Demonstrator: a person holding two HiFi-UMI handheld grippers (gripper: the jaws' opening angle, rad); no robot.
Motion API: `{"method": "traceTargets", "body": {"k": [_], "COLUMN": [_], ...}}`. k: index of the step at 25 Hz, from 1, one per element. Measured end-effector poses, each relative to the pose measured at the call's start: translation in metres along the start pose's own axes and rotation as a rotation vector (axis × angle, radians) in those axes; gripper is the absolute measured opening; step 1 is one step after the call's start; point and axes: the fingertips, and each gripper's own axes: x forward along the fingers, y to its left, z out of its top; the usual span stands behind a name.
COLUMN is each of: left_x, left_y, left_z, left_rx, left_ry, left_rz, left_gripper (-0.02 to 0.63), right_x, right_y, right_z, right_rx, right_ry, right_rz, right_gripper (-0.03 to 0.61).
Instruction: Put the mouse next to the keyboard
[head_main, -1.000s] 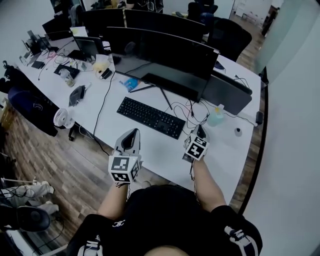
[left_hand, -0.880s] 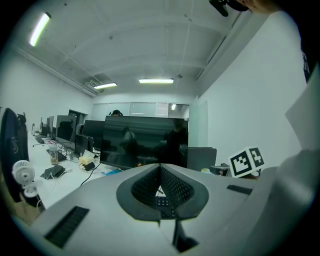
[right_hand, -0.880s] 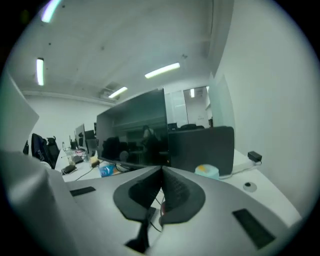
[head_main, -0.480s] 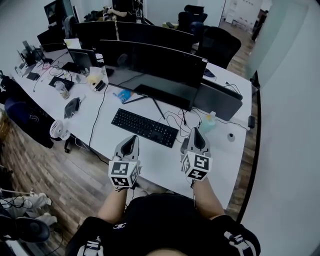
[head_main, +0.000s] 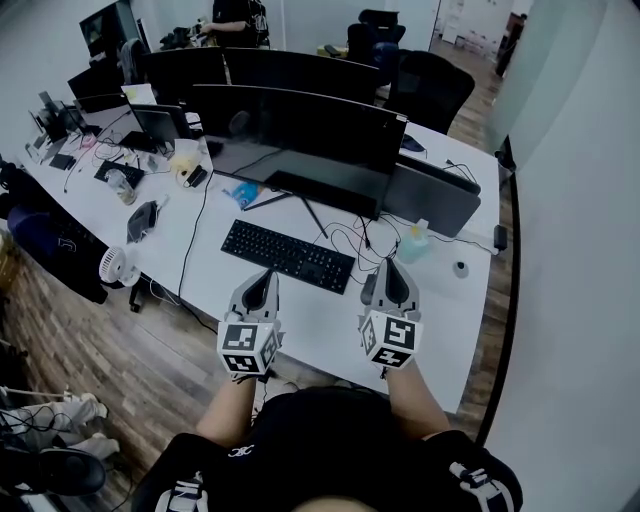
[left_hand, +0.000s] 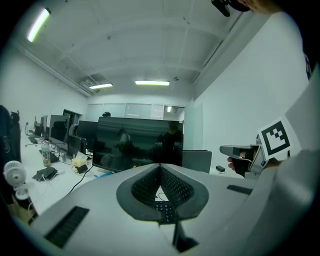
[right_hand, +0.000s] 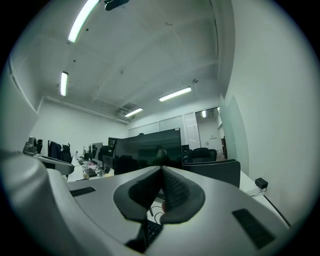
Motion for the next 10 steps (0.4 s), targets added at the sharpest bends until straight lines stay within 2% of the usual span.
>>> {"method": "traceTargets", "body": {"k": [10], "left_x": [-0.0070], "left_y": [-0.0036], "left_z": [-0.0060], "left_rx": [-0.006], "left_ry": [0.005], "left_rz": [0.003], "left_gripper": [0.012], "right_x": [-0.0086], "right_y": [0.0013], "right_z": [-0.0103], "right_rx": [0.013], "right_ry": [0.019], "right_rz": [0.007], "right_gripper": [0.014]}}
